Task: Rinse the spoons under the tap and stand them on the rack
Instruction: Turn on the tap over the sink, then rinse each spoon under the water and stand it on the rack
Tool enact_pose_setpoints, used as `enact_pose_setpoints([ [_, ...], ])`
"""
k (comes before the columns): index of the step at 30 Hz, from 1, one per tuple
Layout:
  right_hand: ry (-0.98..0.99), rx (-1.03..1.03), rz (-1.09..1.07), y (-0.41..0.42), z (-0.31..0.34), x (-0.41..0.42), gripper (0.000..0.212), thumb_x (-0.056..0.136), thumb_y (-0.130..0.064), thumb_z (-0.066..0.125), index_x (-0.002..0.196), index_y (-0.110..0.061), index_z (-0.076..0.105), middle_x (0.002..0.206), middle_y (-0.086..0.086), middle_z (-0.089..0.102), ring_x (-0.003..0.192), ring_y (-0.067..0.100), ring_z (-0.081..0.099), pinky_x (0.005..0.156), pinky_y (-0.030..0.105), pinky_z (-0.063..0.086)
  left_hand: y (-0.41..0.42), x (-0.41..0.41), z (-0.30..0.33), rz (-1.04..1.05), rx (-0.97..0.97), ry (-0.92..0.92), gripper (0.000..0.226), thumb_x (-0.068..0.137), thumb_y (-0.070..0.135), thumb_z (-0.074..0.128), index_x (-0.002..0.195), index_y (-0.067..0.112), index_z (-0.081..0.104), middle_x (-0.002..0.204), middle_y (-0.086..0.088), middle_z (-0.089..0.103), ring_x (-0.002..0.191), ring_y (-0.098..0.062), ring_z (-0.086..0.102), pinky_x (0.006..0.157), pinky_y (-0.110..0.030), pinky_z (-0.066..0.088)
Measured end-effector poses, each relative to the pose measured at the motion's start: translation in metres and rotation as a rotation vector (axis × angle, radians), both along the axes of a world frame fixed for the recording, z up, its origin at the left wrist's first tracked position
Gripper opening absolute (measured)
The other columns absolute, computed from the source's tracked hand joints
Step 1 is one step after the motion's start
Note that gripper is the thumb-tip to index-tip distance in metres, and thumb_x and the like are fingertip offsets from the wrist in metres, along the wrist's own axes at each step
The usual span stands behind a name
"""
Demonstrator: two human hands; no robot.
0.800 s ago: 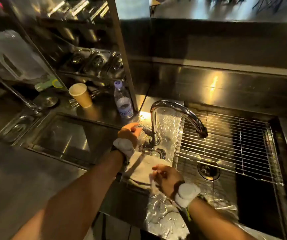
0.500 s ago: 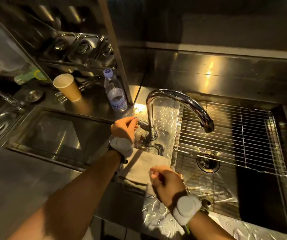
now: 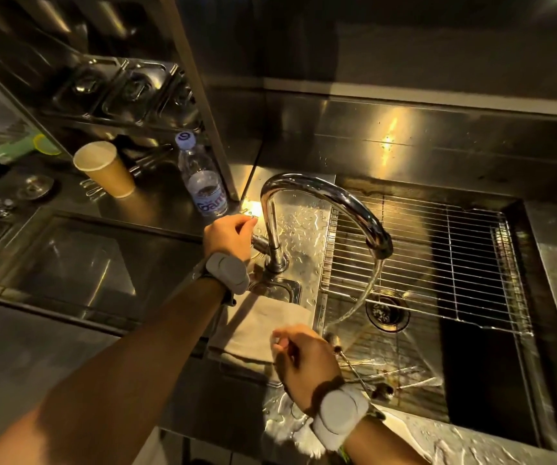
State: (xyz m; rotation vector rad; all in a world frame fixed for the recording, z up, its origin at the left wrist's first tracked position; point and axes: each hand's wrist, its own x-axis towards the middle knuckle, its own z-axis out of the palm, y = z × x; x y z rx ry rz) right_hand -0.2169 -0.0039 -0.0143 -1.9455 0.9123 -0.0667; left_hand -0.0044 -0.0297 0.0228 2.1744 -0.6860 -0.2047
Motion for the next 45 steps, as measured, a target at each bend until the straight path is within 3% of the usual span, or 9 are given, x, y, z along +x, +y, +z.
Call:
enact_pose_setpoints([
  [5,0.030,0.176,0.201,-0.011,0.020,-0.040,0.018,0.087,-0.039,0.056,0.102,-0.036,0.066,0.102,-0.012,0.068,0.093,0.006,0.064,0.088,0.026,0.054,0.019,-0.014,-0.016,0.075,-0.097,0.022,0.017,0.085,0.028,0.062,0.090,0.013,0.057,0.067,-0.002,0.057,0.063,-0.014,0.053,0.061,-0.031,0.043],
  [11,0.537,0.171,0.183,-0.124,0.009,-0.131,0.015,0.085,-0.035,0.064,0.071,-0.033,0.068,0.075,-0.008,0.068,0.077,0.012,0.066,0.069,0.023,0.052,0.054,-0.084,-0.050,-0.481,0.165,-0.133,0.022,0.078,0.039,0.067,0.075,0.025,0.051,0.065,0.008,0.051,0.058,-0.008,0.046,0.055,-0.020,0.038],
  [19,0.795,0.034,0.356,-0.170,-0.139,-0.080,0.036,0.090,-0.027,0.058,0.119,-0.006,0.063,0.127,0.011,0.062,0.121,0.029,0.055,0.099,0.034,0.043,0.049,-0.086,-0.057,-0.395,0.250,0.051,0.030,0.070,0.047,0.071,0.075,0.027,0.050,0.069,0.005,0.051,0.064,-0.016,0.049,0.059,-0.035,0.047],
  [23,0.873,-0.007,0.519,-0.150,-0.171,-0.056,0.021,0.079,-0.026,0.068,0.063,-0.013,0.063,0.056,-0.004,0.060,0.074,0.021,0.061,0.047,0.015,0.041,0.048,-0.088,-0.056,-0.392,0.276,0.110,0.030,0.069,0.046,0.073,0.076,0.028,0.050,0.070,0.007,0.050,0.064,-0.014,0.048,0.059,-0.034,0.048],
  [25,0.886,-0.036,0.544,-0.150,-0.192,-0.048,0.033,0.065,-0.026,0.075,0.048,-0.011,0.051,0.045,-0.001,0.053,0.053,0.015,0.053,0.030,0.013,0.032,0.048,-0.087,-0.056,-0.387,0.278,0.133,0.030,0.069,0.047,0.072,0.078,0.028,0.050,0.071,0.007,0.051,0.064,-0.012,0.048,0.059,-0.032,0.048],
  [29,0.903,-0.092,0.539,-0.152,-0.205,-0.047,0.029,0.053,-0.028,0.076,0.069,-0.011,0.058,0.070,0.002,0.057,0.071,0.012,0.062,0.055,0.024,0.042,0.047,-0.086,-0.053,-0.391,0.287,0.179,0.031,0.071,0.046,0.073,0.081,0.027,0.050,0.075,0.005,0.052,0.066,-0.011,0.047,0.060,-0.027,0.045],
  [33,0.860,-0.052,0.465,-0.152,-0.220,-0.045,0.037,0.077,-0.032,0.065,0.110,-0.015,0.067,0.117,0.008,0.067,0.106,0.021,0.063,0.081,0.028,0.047,0.045,-0.087,-0.051,-0.389,0.316,0.213,0.031,0.071,0.043,0.074,0.083,0.026,0.051,0.078,0.004,0.053,0.068,-0.011,0.048,0.062,-0.027,0.048],
  [37,0.765,-0.048,0.495,-0.162,-0.207,-0.040,0.036,0.083,-0.036,0.061,0.112,-0.016,0.068,0.117,0.001,0.067,0.097,0.016,0.062,0.070,0.023,0.042,0.042,-0.086,-0.050,-0.390,0.318,0.196,0.032,0.070,0.042,0.076,0.083,0.026,0.052,0.077,0.005,0.053,0.066,-0.009,0.046,0.062,-0.025,0.050],
  [45,0.659,-0.118,0.363,-0.187,-0.157,-0.068,0.044,0.085,-0.031,0.062,0.126,-0.017,0.056,0.128,0.007,0.061,0.116,0.025,0.057,0.091,0.030,0.045,0.043,-0.094,-0.049,-0.367,0.329,0.148,0.025,0.072,0.032,0.075,0.082,0.025,0.054,0.074,0.005,0.054,0.065,-0.010,0.051,0.062,-0.027,0.054],
])
